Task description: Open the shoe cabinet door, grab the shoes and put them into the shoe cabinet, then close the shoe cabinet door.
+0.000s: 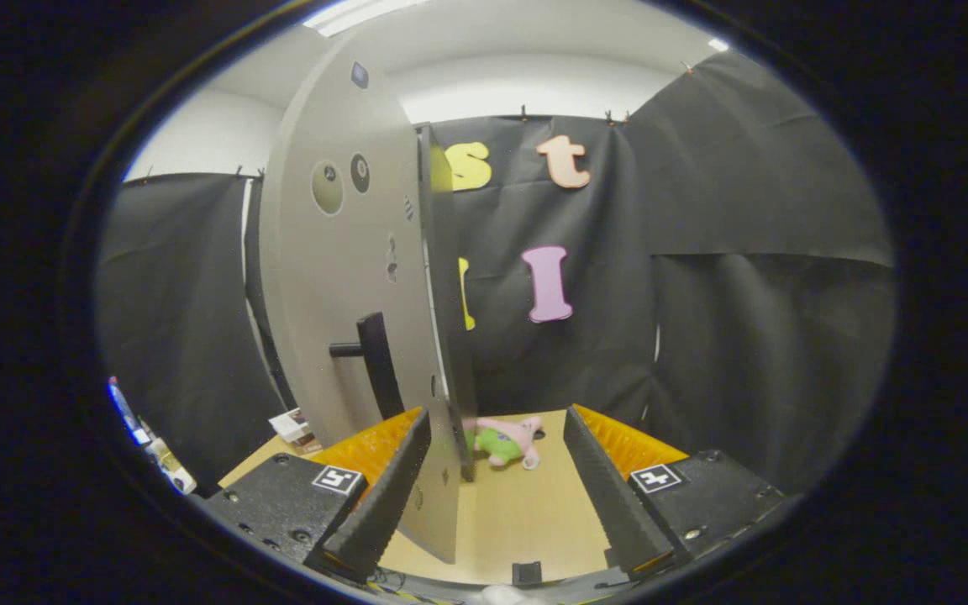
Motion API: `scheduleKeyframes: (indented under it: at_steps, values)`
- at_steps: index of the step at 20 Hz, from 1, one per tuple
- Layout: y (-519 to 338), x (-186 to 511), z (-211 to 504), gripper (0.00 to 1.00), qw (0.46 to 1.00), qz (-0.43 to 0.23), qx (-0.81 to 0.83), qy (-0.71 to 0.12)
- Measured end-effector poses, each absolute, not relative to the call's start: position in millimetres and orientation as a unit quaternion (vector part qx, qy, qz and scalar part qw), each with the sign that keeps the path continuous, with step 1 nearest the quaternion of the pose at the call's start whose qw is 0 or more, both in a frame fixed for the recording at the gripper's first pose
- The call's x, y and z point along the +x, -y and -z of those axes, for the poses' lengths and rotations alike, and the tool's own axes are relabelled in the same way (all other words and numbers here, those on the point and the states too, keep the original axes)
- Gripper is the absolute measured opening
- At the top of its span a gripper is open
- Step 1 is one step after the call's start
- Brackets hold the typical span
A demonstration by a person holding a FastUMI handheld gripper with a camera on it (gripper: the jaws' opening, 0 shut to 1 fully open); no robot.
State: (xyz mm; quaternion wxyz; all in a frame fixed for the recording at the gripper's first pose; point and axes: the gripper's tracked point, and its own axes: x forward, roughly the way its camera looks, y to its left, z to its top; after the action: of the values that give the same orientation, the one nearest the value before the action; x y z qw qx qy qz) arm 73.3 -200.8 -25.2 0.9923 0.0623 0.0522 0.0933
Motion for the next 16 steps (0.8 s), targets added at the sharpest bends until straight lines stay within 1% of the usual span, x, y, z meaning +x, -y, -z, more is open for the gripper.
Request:
scheduleKeyframes:
  at_steps: [1, 5, 8, 12, 16]
  values:
    - [193, 76, 25, 1.00, 0.990, -0.111, 0.065, -0.054]
    - [184, 80, 16, 1.00, 0.990, -0.129, 0.043, -0.040]
    - [177, 80, 19, 0.97, 0.988, -0.138, 0.050, -0.047]
    - [167, 79, 19, 0.97, 0.990, -0.123, 0.059, -0.047]
    - [138, 67, 19, 0.96, 0.993, -0.099, 0.044, -0.042]
